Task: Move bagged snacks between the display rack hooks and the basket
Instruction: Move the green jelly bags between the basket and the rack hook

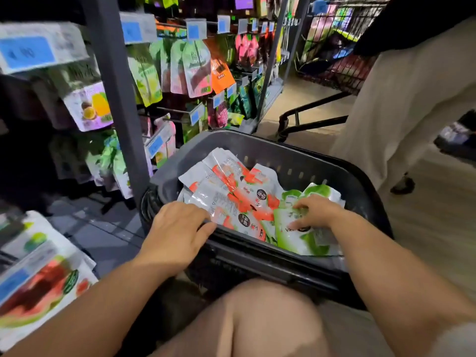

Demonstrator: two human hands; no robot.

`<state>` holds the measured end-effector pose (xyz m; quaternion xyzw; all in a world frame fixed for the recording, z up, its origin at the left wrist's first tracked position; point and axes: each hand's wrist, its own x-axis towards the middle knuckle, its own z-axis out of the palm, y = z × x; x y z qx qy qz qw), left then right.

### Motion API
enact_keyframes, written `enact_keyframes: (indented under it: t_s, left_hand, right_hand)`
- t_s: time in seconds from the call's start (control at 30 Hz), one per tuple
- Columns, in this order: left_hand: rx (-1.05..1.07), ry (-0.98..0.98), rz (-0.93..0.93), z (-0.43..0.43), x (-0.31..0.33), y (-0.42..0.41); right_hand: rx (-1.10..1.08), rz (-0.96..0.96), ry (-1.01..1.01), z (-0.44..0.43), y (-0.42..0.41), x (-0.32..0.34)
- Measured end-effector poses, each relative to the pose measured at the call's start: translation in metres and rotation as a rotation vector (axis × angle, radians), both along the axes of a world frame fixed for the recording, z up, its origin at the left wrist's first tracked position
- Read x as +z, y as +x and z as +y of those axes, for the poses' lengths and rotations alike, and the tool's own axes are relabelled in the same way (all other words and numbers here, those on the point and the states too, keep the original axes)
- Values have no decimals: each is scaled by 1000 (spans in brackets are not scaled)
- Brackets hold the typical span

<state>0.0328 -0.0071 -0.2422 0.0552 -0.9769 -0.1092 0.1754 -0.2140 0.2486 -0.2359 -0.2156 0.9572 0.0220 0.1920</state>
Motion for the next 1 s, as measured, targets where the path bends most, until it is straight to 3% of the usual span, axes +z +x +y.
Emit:
enact_keyframes:
  t_s: [0.3, 0.53, 0.6, 0.67, 0.8, 1.0]
  left_hand:
    - [3, -5, -10, 2, -7, 6]
    - [1, -14, 21, 3, -8, 7]
    - [-4, -8, 16, 4, -7, 6]
    - [-5, 10, 6, 5, -5, 6]
    - [-5, 25, -27, 5, -3, 7]
    - [-11, 9, 8, 1, -7, 5]
  right_hand:
    - [-52, 103, -95, -5, 3, -8]
    - [-308, 213, -773, -22, 14, -2]
    - [-339, 182, -867, -29, 17, -3]
    - [-286, 182, -738, -36, 18, -6]
    - [-38, 193, -190, -45, 28, 1]
    - [132, -43, 24, -38, 41, -2]
